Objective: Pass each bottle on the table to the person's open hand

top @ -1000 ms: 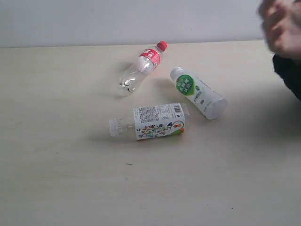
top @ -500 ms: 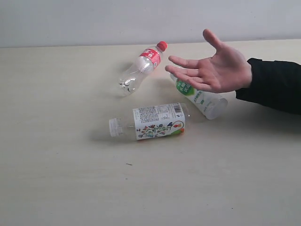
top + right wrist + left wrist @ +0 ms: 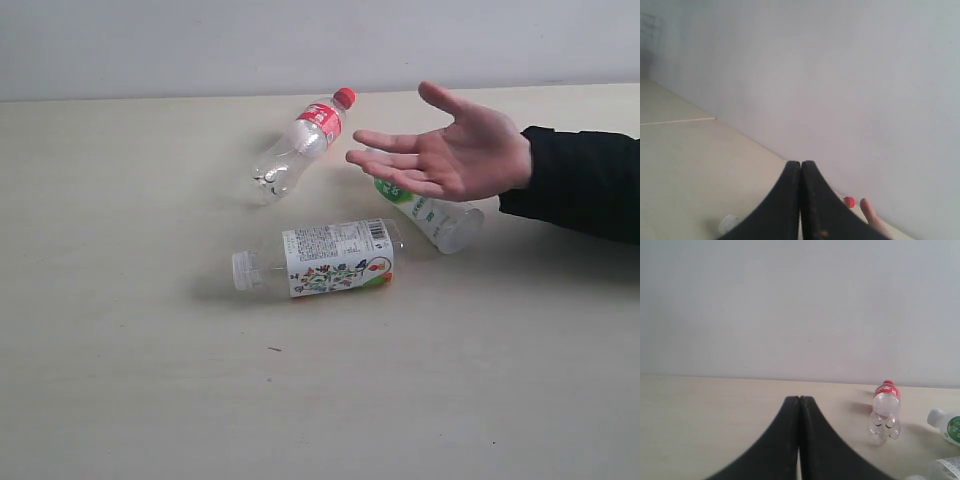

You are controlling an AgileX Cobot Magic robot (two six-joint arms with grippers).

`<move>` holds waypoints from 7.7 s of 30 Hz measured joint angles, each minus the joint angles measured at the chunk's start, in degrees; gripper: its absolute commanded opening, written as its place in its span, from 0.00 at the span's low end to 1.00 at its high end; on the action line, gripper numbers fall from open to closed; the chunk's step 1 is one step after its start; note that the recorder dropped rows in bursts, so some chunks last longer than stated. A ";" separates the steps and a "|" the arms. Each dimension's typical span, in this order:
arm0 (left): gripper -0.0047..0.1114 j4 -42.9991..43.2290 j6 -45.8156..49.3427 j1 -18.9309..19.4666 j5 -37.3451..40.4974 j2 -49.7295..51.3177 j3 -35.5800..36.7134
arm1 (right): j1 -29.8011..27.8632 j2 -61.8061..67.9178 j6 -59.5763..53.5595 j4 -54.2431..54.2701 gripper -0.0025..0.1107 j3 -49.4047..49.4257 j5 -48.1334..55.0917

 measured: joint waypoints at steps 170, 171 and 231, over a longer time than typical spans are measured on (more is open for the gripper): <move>0.04 0.00 0.00 0.00 0.00 0.00 0.00 | 11.78 79.68 53.74 -52.19 0.02 -50.33 21.98; 0.04 0.00 0.00 0.00 0.00 0.00 0.00 | 9.14 79.68 53.74 -51.64 0.02 -50.33 22.54; 0.04 0.00 0.00 0.00 0.00 0.00 0.00 | 1.58 100.09 49.37 -36.78 0.74 -57.00 27.61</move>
